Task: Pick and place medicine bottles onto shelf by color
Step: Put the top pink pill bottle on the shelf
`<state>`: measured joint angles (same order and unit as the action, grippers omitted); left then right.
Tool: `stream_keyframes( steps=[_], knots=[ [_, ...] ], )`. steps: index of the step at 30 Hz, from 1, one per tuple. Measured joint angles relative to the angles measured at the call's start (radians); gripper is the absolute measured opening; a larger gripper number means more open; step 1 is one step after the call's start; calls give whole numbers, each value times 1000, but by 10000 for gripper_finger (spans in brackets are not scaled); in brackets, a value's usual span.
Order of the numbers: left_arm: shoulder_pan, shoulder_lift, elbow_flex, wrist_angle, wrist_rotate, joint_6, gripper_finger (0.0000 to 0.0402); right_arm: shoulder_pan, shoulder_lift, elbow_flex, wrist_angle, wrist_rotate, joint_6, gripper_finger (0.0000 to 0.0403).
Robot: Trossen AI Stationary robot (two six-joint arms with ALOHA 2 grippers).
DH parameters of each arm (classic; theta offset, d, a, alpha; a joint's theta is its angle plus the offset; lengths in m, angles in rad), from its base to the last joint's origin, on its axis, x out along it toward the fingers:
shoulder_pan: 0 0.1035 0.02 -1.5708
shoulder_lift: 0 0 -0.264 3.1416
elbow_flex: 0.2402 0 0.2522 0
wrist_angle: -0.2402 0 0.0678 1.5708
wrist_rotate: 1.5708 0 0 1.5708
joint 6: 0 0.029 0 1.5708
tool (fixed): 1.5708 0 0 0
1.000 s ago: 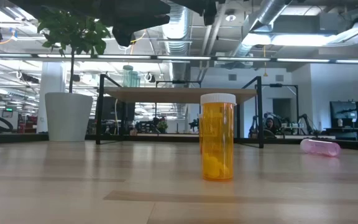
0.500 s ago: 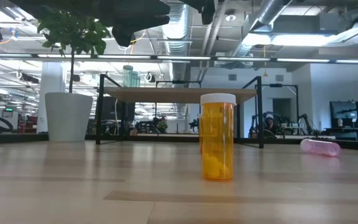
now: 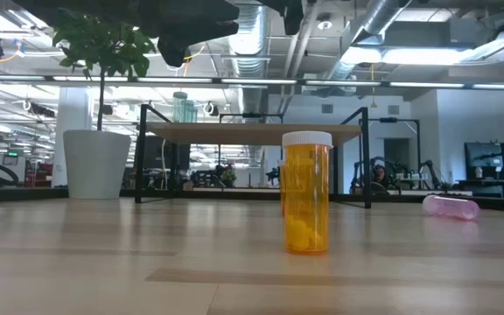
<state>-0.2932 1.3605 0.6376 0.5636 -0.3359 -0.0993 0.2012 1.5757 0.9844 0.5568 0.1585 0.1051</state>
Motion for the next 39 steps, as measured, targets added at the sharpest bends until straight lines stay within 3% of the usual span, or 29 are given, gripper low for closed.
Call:
stream_keyframes(
  steps=[5,12,20,24,31,39],
  knots=[
    [0,0,0,-2,-1,-30,102,0,0,0,2,0,1,141],
    [0,-1,0,-28,-33,-41,182,-7,0,0,1,-1,-5,141],
    [0,-174,2,-332,-101,-48,245,-61,0,0,48,-1,-32,141],
    [-24,-312,-6,-426,-203,-52,246,-131,0,0,105,-1,-35,139],
    [-80,-537,-67,-538,-459,10,214,-323,1,8,122,-38,-23,144],
    [23,-679,-230,-386,-469,79,183,-517,2,50,83,-166,27,143]
  ],
)
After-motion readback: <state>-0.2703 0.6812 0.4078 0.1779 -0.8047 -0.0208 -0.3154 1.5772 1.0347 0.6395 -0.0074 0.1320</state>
